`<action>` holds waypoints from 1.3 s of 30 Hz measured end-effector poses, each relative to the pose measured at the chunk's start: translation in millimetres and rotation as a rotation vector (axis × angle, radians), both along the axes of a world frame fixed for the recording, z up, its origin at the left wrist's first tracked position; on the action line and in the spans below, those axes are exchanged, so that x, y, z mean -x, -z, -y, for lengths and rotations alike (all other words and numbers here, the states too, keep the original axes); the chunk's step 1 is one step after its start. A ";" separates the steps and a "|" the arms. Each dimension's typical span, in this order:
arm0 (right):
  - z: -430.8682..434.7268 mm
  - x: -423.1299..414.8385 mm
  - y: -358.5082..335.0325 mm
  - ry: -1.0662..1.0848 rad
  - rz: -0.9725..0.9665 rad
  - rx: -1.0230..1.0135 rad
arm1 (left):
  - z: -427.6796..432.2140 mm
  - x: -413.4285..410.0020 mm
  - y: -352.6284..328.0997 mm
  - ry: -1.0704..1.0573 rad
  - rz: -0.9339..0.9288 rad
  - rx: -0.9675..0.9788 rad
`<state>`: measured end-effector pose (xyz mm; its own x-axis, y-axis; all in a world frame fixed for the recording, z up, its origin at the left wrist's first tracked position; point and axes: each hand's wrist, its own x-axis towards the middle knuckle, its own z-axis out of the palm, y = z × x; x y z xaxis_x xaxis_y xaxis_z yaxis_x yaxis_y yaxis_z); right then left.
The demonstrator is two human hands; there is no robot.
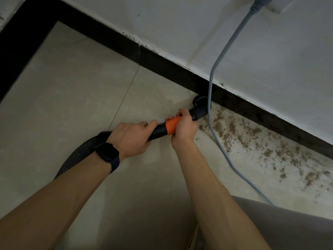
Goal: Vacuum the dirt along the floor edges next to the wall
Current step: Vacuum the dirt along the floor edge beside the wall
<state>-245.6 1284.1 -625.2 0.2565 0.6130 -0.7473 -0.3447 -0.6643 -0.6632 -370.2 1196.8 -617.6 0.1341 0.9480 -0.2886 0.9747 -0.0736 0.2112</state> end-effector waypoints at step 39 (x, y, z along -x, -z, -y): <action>170.1 11.6 -9.9 -0.043 -0.062 0.134 | 173.4 40.6 -0.7 0.061 0.095 0.053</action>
